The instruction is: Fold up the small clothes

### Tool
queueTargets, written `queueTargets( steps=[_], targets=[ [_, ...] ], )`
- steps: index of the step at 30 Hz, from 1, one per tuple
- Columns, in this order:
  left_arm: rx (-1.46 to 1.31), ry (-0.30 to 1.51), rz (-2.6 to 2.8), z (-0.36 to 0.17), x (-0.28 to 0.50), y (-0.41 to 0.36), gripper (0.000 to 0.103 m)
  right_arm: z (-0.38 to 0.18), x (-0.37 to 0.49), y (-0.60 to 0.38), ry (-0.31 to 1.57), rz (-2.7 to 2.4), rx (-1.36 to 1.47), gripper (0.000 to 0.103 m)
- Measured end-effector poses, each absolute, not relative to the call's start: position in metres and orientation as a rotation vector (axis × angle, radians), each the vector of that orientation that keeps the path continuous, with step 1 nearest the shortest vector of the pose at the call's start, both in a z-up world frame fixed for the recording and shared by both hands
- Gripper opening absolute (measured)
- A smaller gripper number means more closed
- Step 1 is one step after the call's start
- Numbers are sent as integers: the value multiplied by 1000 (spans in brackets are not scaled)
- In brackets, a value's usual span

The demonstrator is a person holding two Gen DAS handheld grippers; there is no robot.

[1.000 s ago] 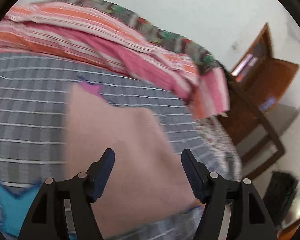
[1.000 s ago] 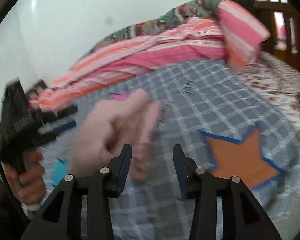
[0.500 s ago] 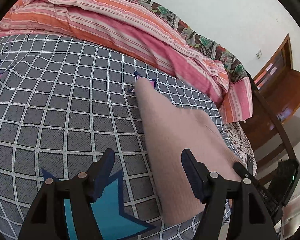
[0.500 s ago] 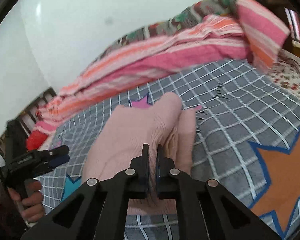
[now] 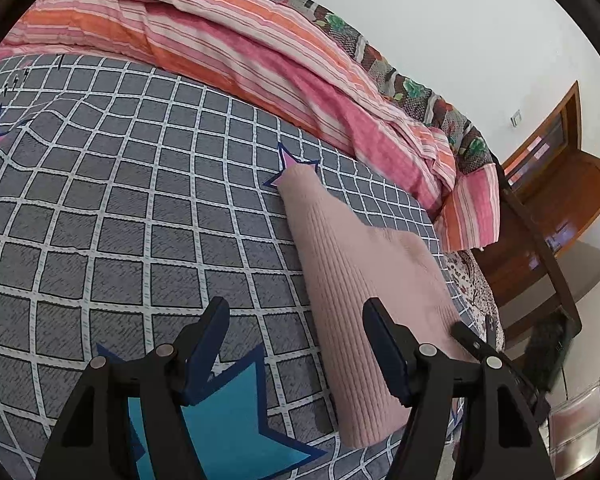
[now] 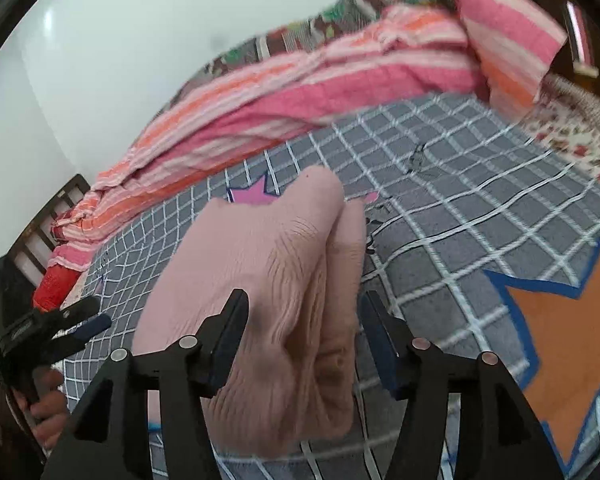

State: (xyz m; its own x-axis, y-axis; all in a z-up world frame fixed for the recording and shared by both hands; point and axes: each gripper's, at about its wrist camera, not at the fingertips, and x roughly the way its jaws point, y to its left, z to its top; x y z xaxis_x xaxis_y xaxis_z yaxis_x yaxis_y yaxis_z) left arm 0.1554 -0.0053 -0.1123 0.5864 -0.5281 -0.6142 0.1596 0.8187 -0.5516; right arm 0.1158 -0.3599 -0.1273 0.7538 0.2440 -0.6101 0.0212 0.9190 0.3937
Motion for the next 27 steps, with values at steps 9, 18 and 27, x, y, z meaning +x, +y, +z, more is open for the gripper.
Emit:
queueTargets(
  steps=[9,18,27],
  targets=[
    [-500,873,-408,-120,160,5,67,-170,158,-374,832,191,573,74],
    [-536,870,-422,-125,160,13,67,-144,154,-355,825,251,508,36],
    [-528,834,-367,-115,152,39,67,-52,154,-284,716,261,394,31]
  ],
)
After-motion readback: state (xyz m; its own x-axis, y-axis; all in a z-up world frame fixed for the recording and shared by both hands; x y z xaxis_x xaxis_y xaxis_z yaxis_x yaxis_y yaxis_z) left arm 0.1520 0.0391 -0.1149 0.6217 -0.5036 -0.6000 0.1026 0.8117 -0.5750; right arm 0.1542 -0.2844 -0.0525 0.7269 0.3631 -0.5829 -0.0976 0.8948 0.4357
